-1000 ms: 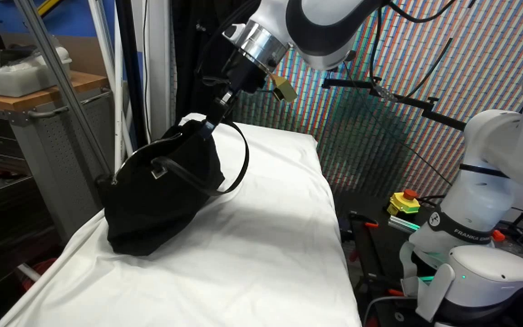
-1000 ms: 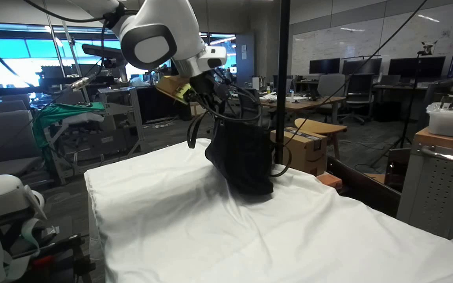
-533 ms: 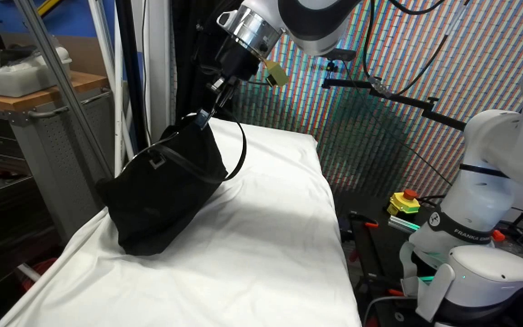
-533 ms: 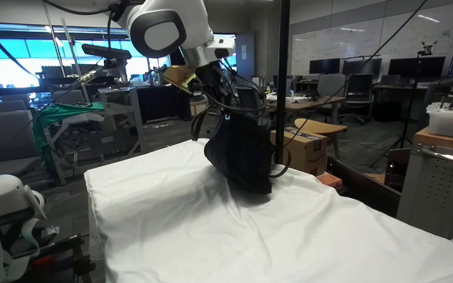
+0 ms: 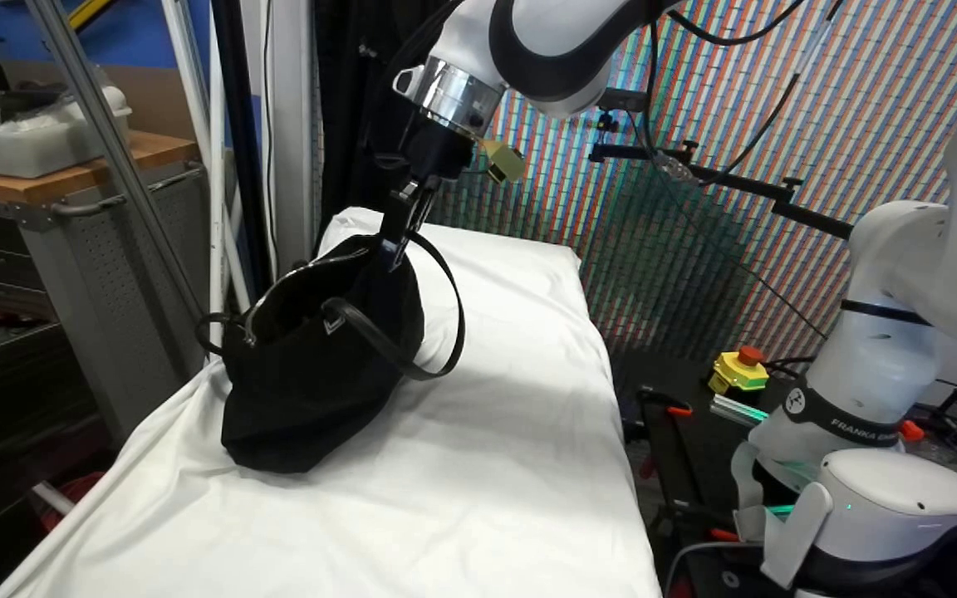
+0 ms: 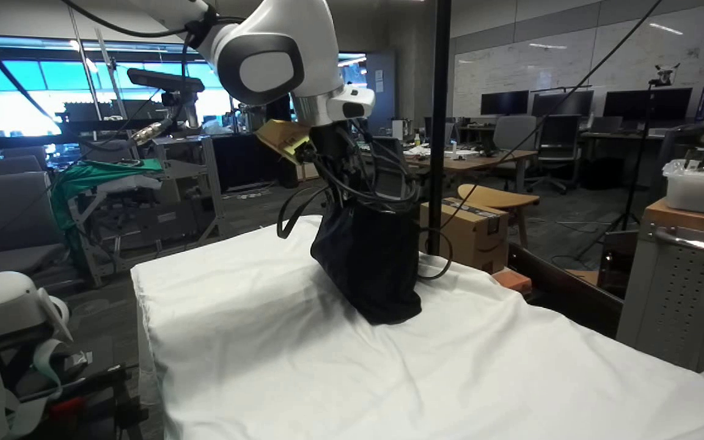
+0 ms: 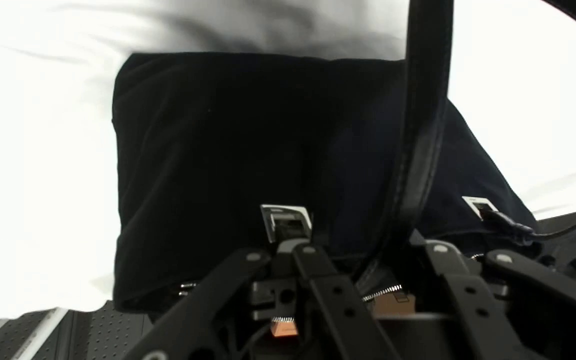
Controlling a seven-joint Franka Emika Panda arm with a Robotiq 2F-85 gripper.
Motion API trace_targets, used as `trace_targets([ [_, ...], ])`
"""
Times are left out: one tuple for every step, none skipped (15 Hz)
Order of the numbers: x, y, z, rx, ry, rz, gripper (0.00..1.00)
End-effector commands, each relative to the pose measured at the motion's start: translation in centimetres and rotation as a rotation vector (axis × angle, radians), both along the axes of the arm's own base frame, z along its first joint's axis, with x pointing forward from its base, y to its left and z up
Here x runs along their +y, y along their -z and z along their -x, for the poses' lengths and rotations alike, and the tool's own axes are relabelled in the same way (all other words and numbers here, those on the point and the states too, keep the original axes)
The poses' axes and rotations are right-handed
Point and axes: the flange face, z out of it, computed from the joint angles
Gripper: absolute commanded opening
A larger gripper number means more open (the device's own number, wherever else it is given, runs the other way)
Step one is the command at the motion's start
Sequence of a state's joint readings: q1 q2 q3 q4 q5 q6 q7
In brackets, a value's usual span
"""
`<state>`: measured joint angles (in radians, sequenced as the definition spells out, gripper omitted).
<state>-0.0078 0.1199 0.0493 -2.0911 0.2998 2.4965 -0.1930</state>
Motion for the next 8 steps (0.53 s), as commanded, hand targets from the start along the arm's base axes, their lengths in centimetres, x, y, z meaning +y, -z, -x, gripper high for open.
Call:
trace_targets([
  [-0.6, 0.4, -0.6, 0.062, 0.012, 0.018, 0.74],
  [-0.5, 0.5, -0.4, 0.082, 0.012, 0.018, 0.81],
  [-0.4, 0.8, -0.2, 0.107, 0.008, 0.019, 0.87],
  [-0.3, 1.0, 0.2, 0.137, 0.018, 0.027, 0.93],
  [-0.2, 1.1, 0.6, 0.169, 0.025, 0.032, 0.98],
  [-0.1, 1.3, 1.0, 0.196, 0.036, 0.051, 1.00],
  [0.0, 1.6, 1.3, 0.226, 0.043, 0.058, 1.00],
  [0.1, 1.8, 1.7, 0.259, 0.048, 0.068, 1.00],
])
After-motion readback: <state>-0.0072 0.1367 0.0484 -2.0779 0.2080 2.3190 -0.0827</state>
